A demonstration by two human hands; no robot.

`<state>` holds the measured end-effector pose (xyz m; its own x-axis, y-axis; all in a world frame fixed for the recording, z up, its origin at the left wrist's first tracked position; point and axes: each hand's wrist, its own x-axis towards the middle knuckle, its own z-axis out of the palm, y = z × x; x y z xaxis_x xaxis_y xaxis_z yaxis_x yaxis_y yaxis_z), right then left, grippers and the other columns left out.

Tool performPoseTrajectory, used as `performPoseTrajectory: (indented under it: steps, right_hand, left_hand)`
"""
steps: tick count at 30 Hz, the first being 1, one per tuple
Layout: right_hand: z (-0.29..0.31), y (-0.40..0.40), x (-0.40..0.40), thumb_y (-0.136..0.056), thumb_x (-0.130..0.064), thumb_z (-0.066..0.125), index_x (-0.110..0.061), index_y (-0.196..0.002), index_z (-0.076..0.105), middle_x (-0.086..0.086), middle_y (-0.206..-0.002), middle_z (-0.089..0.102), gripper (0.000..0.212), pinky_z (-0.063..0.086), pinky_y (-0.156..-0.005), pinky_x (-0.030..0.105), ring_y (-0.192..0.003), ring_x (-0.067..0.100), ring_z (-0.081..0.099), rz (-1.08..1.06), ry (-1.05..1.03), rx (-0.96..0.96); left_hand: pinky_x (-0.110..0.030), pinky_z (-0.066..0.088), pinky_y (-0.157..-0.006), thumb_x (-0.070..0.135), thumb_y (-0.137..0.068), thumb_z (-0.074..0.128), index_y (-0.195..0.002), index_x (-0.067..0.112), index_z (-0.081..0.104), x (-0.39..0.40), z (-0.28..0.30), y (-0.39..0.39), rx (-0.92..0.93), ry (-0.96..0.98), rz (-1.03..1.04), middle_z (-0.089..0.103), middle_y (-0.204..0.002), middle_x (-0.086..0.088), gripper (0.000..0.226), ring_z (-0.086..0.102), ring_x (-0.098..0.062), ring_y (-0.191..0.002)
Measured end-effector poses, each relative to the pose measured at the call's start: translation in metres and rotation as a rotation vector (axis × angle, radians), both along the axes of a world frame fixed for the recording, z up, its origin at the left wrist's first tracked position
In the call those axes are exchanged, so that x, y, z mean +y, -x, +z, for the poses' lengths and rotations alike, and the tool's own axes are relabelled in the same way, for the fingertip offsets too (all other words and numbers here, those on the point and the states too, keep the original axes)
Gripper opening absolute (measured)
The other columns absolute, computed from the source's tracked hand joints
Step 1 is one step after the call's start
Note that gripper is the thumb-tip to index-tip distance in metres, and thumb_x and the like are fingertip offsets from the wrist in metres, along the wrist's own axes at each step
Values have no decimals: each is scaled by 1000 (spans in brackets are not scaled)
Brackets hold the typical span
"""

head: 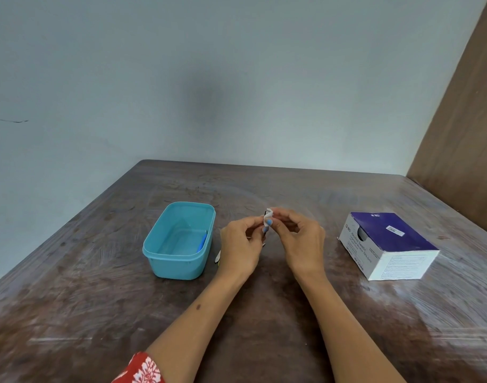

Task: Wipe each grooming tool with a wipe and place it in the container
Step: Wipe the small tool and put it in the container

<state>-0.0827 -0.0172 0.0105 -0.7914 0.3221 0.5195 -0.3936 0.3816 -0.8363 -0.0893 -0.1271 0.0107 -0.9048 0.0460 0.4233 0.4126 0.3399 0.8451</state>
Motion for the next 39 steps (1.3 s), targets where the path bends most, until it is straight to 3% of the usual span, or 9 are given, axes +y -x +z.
performPoseTrajectory:
  steps: [5,10,16,21,26,30,34,39]
  right_hand:
    - [0,0,2,-79,-9,71,-15,-95,73,-18,-81,67,17,50,-74,10,-76,-8,65,34,42,-16]
    - [-2,4,4,-83,-15,69,-16,-95,73,-6,-83,72,13,53,-81,25,-85,7,68,72,145,-59]
    - [1,1,3,-76,-6,74,-22,-85,71,-7,-77,71,19,52,-67,15,-68,2,67,136,205,-56]
    - [-2,3,5,-81,-10,70,-30,-83,71,-9,-78,73,20,55,-77,27,-78,8,69,129,231,-63]
    - [1,2,4,-73,-11,78,-24,-93,65,-5,-75,72,27,51,-69,18,-72,5,68,93,256,-84]
    - [5,0,2,-69,-5,79,-16,-78,62,-3,-67,70,22,53,-65,23,-67,11,67,63,325,-51]
    - [5,-2,0,-72,-2,76,-19,-74,68,0,-73,70,19,54,-64,20,-66,9,67,74,247,10]
    - [3,-3,-2,-78,-1,71,-23,-83,69,-5,-76,70,22,53,-66,15,-69,5,67,62,108,53]
  left_hand:
    - [-6,50,-65,12,-89,59,-107,17,69,-1,0,0,34,34,1,71,-86,3,22,64,-1,-73]
    - [-10,52,-65,9,-88,59,-105,17,70,-1,2,-1,24,0,-19,71,-83,4,22,66,-3,-71]
    - [-14,54,-70,11,-88,59,-107,15,70,-2,2,-1,23,37,-19,72,-87,0,22,66,-6,-75]
    - [-8,51,-67,11,-87,61,-107,16,69,-1,3,-2,25,17,-29,71,-83,4,22,65,-4,-73]
    - [-13,53,-70,12,-88,60,-107,15,69,-1,2,0,17,31,-24,73,-89,-1,22,66,-6,-77]
    - [-10,52,-70,13,-87,61,-108,14,69,0,2,-1,17,30,-24,73,-90,-1,22,66,-5,-77]
    - [-7,51,-69,13,-87,61,-108,14,69,-1,3,-1,25,31,-24,73,-89,0,22,65,-3,-76]
    - [-9,51,-70,13,-88,60,-110,13,67,-1,3,0,19,38,-13,73,-93,-3,24,66,-5,-77]
